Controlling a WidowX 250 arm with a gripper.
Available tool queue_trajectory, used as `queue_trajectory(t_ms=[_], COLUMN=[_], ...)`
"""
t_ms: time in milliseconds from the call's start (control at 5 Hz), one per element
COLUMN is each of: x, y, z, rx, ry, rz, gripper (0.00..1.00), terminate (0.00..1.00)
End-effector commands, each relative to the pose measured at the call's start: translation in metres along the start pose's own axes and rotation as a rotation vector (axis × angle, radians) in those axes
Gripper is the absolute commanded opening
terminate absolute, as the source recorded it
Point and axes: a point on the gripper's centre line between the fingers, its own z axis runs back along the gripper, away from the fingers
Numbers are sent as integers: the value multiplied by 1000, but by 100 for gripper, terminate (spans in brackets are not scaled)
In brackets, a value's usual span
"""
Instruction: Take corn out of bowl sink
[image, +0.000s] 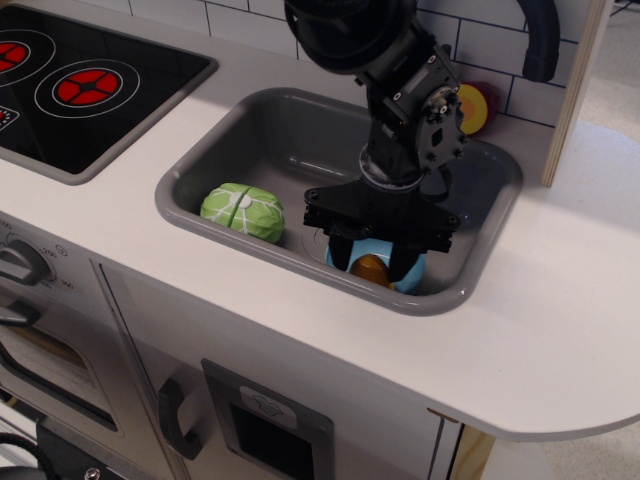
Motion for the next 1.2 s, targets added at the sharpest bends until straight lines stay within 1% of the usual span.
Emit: queue_trajectory(t_ms=[0,200,400,600,800,1000], x=[8,18,32,49,71,86], y=[0,2,2,1,-5,-13], z=[15,35,59,69,60,46], rx=[-26,-73,-118,-145,-134,-123], ry=[-50,-35,-51,-59,-41,-45], rz=[26,42,92,147,198,222], gripper=[0,0,0,0,0,0], terminate=[0,0,0,0,0,0])
